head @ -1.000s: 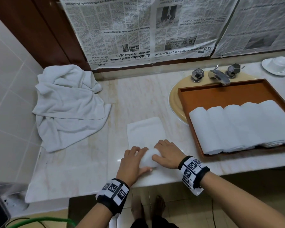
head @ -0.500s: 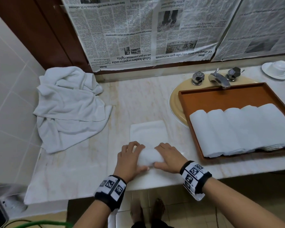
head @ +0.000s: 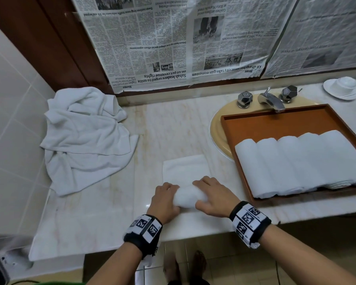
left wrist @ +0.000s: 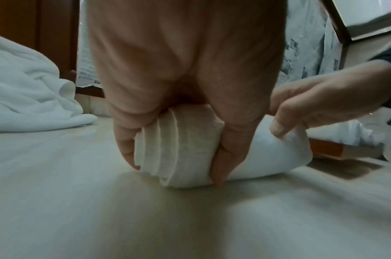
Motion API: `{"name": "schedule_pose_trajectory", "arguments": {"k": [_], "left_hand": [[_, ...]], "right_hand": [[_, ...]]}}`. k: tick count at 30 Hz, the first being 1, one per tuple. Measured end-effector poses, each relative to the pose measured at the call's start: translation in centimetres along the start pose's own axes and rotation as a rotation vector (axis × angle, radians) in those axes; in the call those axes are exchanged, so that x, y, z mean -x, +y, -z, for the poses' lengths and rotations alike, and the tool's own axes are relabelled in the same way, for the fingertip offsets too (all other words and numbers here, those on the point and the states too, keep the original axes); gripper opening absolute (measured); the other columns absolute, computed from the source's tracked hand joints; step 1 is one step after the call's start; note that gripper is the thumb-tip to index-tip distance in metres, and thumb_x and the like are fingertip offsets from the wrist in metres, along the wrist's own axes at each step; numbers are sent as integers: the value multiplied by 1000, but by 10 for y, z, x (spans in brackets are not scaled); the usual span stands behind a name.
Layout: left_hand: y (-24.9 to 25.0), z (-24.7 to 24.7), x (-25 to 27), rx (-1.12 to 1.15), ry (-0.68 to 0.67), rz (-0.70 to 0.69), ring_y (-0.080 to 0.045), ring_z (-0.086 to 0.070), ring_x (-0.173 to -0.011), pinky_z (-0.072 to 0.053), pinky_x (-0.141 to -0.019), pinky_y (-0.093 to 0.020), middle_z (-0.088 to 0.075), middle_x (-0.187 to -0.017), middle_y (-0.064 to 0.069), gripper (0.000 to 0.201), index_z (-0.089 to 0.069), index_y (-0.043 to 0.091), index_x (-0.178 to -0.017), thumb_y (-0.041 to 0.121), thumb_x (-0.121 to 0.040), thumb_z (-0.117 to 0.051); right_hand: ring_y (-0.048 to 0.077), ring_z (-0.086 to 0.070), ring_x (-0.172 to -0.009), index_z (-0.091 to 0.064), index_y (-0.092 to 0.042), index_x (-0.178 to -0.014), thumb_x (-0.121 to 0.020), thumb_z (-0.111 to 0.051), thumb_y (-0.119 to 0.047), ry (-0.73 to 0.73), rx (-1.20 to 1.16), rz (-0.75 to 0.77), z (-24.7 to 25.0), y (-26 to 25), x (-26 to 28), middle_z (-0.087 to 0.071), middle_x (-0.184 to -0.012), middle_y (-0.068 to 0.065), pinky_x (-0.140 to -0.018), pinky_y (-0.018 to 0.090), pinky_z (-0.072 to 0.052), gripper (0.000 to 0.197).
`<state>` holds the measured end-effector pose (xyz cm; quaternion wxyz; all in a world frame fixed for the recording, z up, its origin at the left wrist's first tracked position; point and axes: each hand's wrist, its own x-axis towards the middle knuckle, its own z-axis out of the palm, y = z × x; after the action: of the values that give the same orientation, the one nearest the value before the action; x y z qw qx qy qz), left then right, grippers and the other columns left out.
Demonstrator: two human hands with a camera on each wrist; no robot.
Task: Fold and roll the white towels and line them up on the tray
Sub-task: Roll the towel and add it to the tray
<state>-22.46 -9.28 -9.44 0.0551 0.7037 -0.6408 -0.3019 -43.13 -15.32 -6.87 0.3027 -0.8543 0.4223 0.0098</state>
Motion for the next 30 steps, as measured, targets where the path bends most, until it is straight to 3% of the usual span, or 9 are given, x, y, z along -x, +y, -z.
{"name": "schedule_pose_trajectory", "arguments": {"k": [4, 7, 11, 14, 18, 22, 25, 28, 30], "left_hand": [[-2, 4, -1, 25, -39, 15, -26, -38, -121, -40, -101, -38, -41, -136, -2, 64, -44, 26, -140, 29, -81, -67], [-4, 2, 6, 176, 53, -72, -21, -36, -123, -37, -103, -32, -25, -145, 8, 78, -34, 29, -145, 24, -76, -69], [-6, -8, 12, -26, 151, -176, -22, -40, -119, -42, -92, -35, -42, -137, 6, 72, -46, 27, -138, 51, -74, -68], [1, 0, 6, -55, 54, -92, -21, -41, -114, -44, -85, -35, -46, -126, 6, 66, -49, 28, -132, 56, -76, -70], [5, 22, -16, 13, -165, 38, -26, -43, -115, -42, -97, -43, -46, -124, -2, 65, -49, 24, -131, 52, -78, -73], [0, 28, -31, 0, -260, 60, -27, -46, -120, -42, -98, -42, -46, -127, 0, 70, -51, 27, -130, 59, -72, -75], [5, 21, -15, -42, -42, 9, -22, -33, -130, -36, -104, -44, -29, -144, 6, 86, -35, 32, -146, 61, -74, -72], [7, 6, 4, -206, 245, -138, -25, -37, -130, -34, -101, -46, -37, -145, 4, 80, -39, 30, -143, 57, -75, -71], [6, -1, 9, -230, 215, -108, -26, -37, -132, -33, -103, -46, -40, -145, 2, 78, -37, 28, -145, 55, -79, -69]], "right_hand": [[16, -44, -112, -47, -20, -134, -81, -63, -48, -18, -61, -23, -1, 5, -1, -45, -123, -3, -92, 31, -43, 62], [18, -48, -102, -59, -15, -117, -82, -65, -46, -36, -68, -74, 5, 6, -9, -49, -112, 0, -88, 32, -42, 47], [22, -49, -103, -62, -13, -111, -86, -63, -45, -119, -49, -89, 12, 5, -19, -52, -111, 5, -90, 34, -41, 41], [23, -49, -110, -58, -16, -122, -88, -56, -50, -150, 0, -111, 15, 4, -17, -51, -118, 3, -93, 38, -41, 48], [27, -54, -105, -51, -14, -131, -83, -38, -53, 91, 373, 5, -1, -5, -6, -56, -122, 5, -86, 41, -47, 63], [29, -52, -108, -47, -10, -133, -73, -55, -56, 82, 391, 38, -14, 2, -9, -53, -122, 7, -84, 39, -48, 76], [29, -44, -115, -41, -12, -134, -79, -61, -50, 12, 354, 19, -4, 5, -21, -47, -128, 7, -89, 38, -41, 70], [26, -43, -118, -43, -13, -131, -81, -63, -54, -83, 209, -58, 6, -1, -31, -48, -129, 5, -92, 38, -41, 67], [24, -43, -119, -43, -14, -132, -82, -65, -53, -163, 148, -87, 9, -1, -34, -49, -130, 5, -94, 38, -41, 67]]}}
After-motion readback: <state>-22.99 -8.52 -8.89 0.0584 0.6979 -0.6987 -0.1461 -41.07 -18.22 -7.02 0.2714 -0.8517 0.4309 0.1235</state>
